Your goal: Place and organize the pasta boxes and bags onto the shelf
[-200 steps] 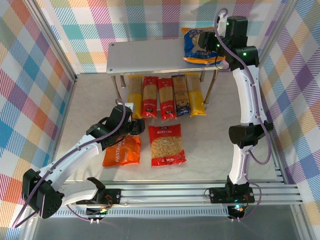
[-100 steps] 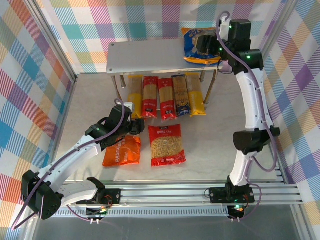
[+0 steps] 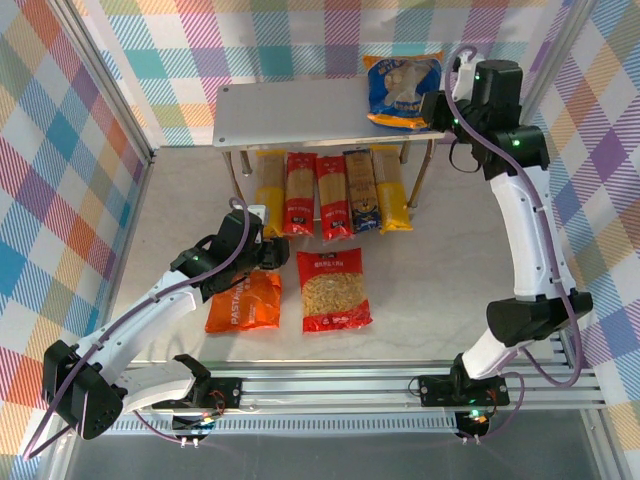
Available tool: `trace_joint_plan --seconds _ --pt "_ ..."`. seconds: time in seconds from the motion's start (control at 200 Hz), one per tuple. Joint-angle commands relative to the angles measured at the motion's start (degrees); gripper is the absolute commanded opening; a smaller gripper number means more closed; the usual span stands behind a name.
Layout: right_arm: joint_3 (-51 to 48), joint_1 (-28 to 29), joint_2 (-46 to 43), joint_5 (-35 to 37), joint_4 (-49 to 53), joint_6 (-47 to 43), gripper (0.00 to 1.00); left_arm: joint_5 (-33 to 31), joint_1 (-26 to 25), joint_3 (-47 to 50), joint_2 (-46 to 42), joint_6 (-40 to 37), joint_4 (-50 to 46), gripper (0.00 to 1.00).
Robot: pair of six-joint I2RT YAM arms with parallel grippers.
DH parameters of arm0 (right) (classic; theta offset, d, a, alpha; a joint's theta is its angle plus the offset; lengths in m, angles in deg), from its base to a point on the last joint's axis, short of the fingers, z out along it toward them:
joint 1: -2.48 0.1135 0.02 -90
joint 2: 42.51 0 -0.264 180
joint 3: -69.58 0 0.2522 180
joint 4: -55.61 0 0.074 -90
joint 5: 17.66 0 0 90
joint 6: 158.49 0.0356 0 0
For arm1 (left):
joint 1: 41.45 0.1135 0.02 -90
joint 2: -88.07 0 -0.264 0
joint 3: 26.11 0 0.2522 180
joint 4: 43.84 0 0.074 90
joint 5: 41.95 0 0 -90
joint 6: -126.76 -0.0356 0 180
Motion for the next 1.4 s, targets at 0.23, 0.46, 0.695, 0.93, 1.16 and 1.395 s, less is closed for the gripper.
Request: trace_joint_plan --seconds 0.23,0.46,0.695,0.93,1.16,1.395 --pt "-0.25 0.35 1.89 6.43 1.08 -0.78 0.18 -0.38 -0.3 0.06 -1.91 -0.18 -1.5 0.64" --pt "-6.02 0.36 -0.44 6.22 1.23 0.06 0.17 0.17 -0.35 1.11 -0.71 0.82 -2.05 0.64" --pt "-9.35 0.36 -1.62 4.81 0.72 0.34 0.19 -0.33 -0.37 4.72 -3.62 2.96 -2.39 0.63" --pt "-9.08 0.36 -3.95 3.58 -1.55 -0.18 0.59 -6.85 -0.44 5.19 -5.64 3.38 -7.72 0.64" --pt "-12.14 0.36 -12.82 4.41 -4.81 -1.18 0.7 -8.89 -0.46 8.16 -5.73 7.0 -8.8 0.63" --pt "-23.13 0.81 -24.6 -2.24 -3.31 0.63 0.68 -10.13 -3.38 11.64 -5.16 10.3 -7.39 0.61"
